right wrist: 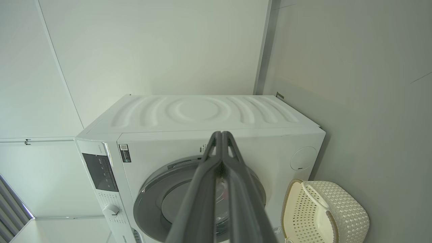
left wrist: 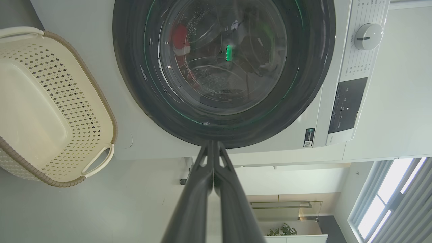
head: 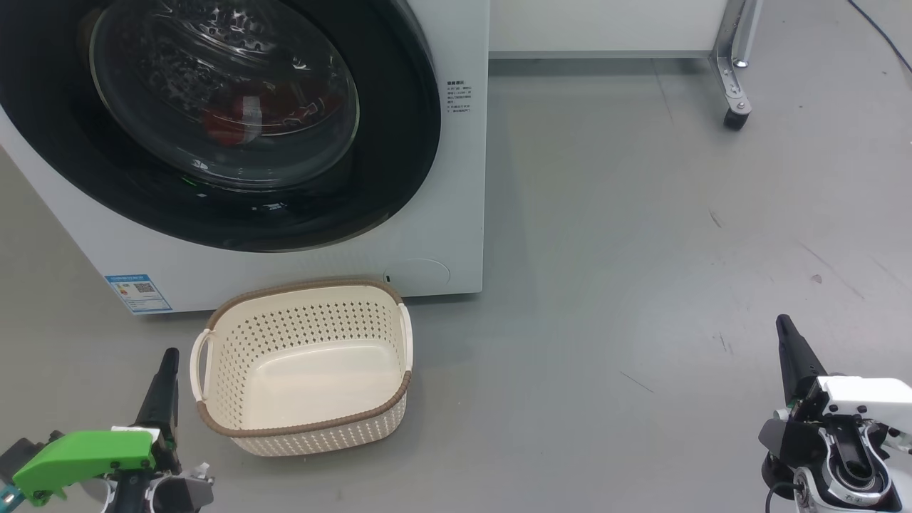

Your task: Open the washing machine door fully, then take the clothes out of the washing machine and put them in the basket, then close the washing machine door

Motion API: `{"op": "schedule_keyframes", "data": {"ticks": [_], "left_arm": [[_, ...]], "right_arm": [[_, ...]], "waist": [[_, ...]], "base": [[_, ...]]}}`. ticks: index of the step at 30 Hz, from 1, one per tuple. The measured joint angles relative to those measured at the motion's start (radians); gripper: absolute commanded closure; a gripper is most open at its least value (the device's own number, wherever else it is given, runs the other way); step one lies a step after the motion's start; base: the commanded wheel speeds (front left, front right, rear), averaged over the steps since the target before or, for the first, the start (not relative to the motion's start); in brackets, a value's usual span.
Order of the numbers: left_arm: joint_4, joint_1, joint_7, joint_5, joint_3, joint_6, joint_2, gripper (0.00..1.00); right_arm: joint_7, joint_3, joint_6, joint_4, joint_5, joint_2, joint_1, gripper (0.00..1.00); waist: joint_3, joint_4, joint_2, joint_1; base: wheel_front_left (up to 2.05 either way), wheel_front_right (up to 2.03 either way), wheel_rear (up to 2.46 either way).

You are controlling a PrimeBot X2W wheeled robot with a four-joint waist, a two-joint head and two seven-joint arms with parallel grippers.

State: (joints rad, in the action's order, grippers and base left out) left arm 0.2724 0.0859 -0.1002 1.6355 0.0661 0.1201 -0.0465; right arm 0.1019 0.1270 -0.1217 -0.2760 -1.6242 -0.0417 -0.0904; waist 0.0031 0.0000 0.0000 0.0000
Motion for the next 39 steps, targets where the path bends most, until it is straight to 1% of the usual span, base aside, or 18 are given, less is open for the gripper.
{"op": "schedule_keyframes", "data": {"ticks": [23, 24, 29, 39], "left_arm": [[0.011, -0.002, 0.0, 0.001, -0.002, -0.001, 0.002, 1.0], [0.021, -0.007, 0.0, 0.001, -0.003, -0.001, 0.005, 0.0], [0.066, -0.05, 0.0, 0.001, -0.007, -0.001, 0.028, 0.0], [0.062, -0.045, 0.001, 0.001, -0.007, -0.001, 0.028, 0.0]], "right_arm": [[0.0, 0.0, 0.001, -0.009, 0.0, 0.004, 0.001, 1.0], [0.0, -0.001, 0.001, -0.021, 0.0, 0.01, 0.006, 0.0], [0.0, -0.004, 0.001, -0.06, 0.0, 0.034, 0.056, 0.0], [-0.011, -0.015, 0.001, -0.045, 0.03, 0.03, 0.052, 0.0]], "waist": [[0.0, 0.0, 0.0, 0.0], [0.0, 0.0, 0.0, 0.0], [0.0, 0.0, 0.0, 0.0], [0.003, 0.001, 0.0, 0.0]], "base": [[0.0, 0.0, 0.0], [0.0, 0.0, 0.0], [0.0, 0.0, 0.0], [0.0, 0.0, 0.0]]}}
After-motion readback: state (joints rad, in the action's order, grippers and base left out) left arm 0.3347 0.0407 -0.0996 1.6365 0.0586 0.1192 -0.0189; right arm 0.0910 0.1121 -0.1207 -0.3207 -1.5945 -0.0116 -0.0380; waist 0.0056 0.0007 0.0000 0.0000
